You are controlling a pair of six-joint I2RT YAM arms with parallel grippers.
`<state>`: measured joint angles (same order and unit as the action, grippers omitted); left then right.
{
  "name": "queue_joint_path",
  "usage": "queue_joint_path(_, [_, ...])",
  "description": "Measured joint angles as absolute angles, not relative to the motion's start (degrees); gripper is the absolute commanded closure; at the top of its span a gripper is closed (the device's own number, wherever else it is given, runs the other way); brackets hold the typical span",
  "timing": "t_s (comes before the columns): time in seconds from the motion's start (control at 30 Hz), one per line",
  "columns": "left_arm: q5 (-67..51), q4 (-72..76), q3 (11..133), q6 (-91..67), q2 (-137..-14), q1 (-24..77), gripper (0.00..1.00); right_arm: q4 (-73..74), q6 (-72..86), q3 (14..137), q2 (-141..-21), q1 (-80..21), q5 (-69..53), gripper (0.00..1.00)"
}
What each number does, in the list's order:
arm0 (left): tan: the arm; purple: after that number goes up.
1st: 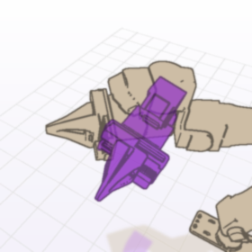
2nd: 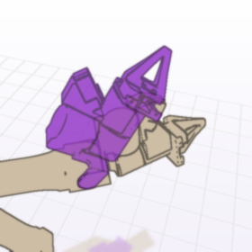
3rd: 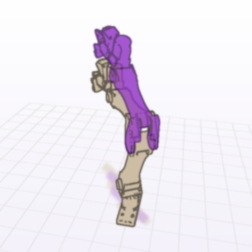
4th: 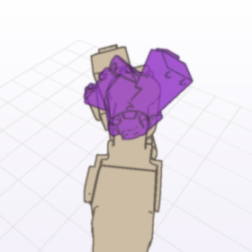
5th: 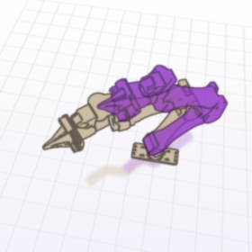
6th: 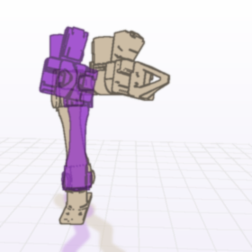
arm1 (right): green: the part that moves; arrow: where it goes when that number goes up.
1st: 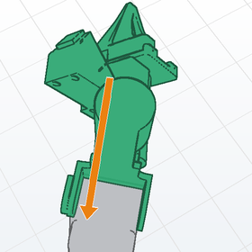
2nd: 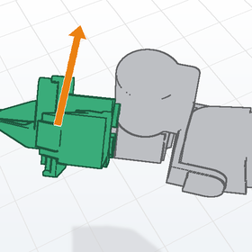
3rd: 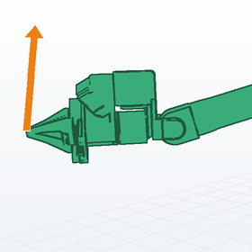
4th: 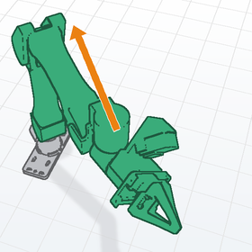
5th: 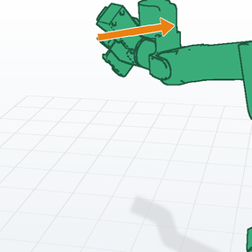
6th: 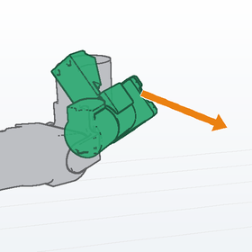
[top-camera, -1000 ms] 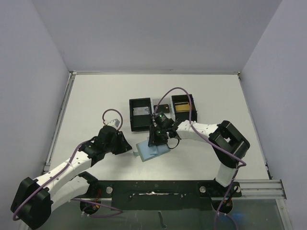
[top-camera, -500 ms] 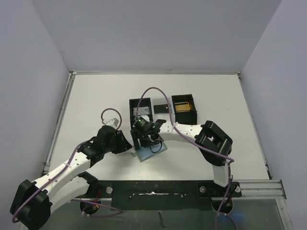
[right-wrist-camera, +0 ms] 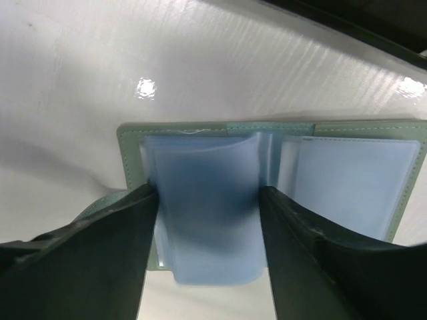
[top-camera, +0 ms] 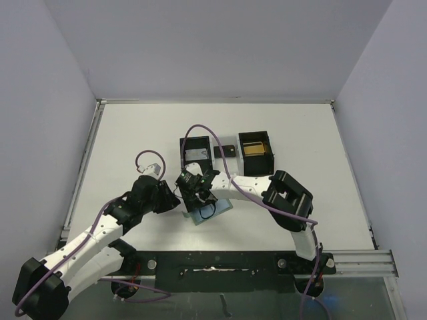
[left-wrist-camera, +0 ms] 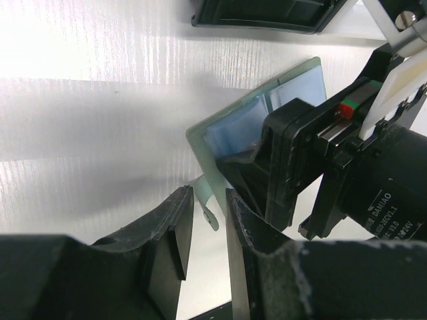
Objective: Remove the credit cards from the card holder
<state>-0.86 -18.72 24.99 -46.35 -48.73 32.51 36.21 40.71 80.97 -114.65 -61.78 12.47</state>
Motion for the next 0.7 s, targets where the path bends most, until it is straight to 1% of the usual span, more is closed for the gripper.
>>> queue_joint_path(0.07, [-0.75,-18.74,24.99,-46.35,-48.73,32.51,0.75,36.56,40.80,81.08,-114.67,-61.87,12.91,0.58])
queue_joint_path(0.1, [-0.69,-18.79,24.99,-46.35,-48.73,32.51,0.75,36.67,40.91,81.08,-114.67,-61.84,13.10,0.61])
queue_joint_path(0.17, [-0.67,-18.94,24.99,-46.33,-48.73,32.51,0.75,36.80,40.93,80.86,-114.61,-61.30,13.08,0.62])
queue_joint_path(0.2, [-0.67,-19.07,24.99,-46.35,-48.71,32.51,0.75,36.71,40.99,80.58,-114.34,-60.95,12.80,0.59])
queue_joint_path(0.3, [-0.67,-19.20,24.99,-46.35,-48.71,32.51,0.75,35.90,41.50,79.26,-113.38,-59.99,11.51,0.41])
queue_joint_path(0.4, [-0.71,-19.18,24.99,-46.30,-48.73,32.51,0.74,35.44,42.06,78.30,-112.36,-59.22,10.31,0.29])
queue_joint_path(0.47, [-0.95,-19.18,25.08,-46.28,-48.95,32.51,0.70,35.73,42.26,77.43,-110.93,-58.94,9.85,0.22])
queue_joint_path(0.53, [-1.28,-19.16,25.34,-46.13,-49.52,32.51,0.63,36.64,42.46,76.25,-107.07,-58.46,10.04,0.19])
queue_joint_path(0.57, [-1.41,-19.16,25.63,-46.02,-49.91,32.49,0.58,36.77,42.46,76.16,-106.50,-58.11,10.11,0.18])
queue_joint_path(0.63, [-1.58,-19.38,26.52,-45.76,-50.70,32.36,0.48,36.99,42.48,75.35,-101.78,-56.82,10.81,0.16])
queue_joint_path(0.7, [-1.78,-19.77,28.14,-45.17,-51.55,31.77,0.41,36.82,42.19,74.32,-96.27,-54.70,11.84,0.14])
